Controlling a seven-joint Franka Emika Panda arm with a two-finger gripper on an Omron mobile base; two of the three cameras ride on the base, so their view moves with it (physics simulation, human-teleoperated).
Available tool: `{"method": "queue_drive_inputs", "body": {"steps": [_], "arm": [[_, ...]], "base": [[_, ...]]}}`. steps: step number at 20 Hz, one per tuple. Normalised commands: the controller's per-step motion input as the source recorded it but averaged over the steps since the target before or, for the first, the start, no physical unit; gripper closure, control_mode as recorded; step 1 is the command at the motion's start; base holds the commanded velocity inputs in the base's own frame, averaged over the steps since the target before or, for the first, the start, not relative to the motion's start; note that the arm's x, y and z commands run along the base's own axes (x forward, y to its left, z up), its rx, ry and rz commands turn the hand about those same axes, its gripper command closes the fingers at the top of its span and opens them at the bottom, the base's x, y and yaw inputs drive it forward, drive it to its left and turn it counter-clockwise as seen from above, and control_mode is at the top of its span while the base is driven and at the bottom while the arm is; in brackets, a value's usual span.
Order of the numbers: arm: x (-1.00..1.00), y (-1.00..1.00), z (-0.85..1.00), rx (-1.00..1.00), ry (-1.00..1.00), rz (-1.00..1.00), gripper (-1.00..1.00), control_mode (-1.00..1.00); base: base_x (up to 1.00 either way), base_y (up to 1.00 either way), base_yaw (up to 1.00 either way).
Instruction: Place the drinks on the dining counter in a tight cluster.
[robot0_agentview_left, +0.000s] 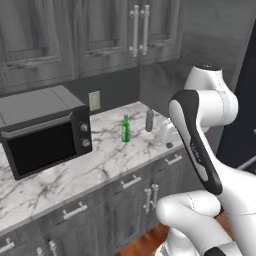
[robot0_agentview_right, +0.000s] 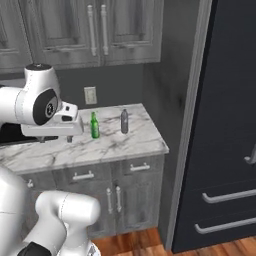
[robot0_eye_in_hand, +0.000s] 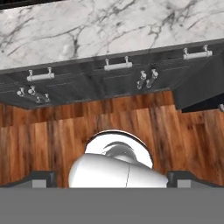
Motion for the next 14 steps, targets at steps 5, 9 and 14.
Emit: {"method": "queue_drive_inputs", "body": {"steps": [5, 9, 14], "arm": [[0.0, 0.0, 0.0, 0.0, 0.0, 0.0, -1.0, 1.0], [0.0, 0.0, 0.0, 0.0, 0.0, 0.0, -1.0, 1.0], [0.0, 0.0, 0.0, 0.0, 0.0, 0.0, -1.0, 1.0]], "base": [[0.56, -0.14, -0.03], [0.6, 0.03, -0.09], [0.8, 0.13, -0.08]]}}
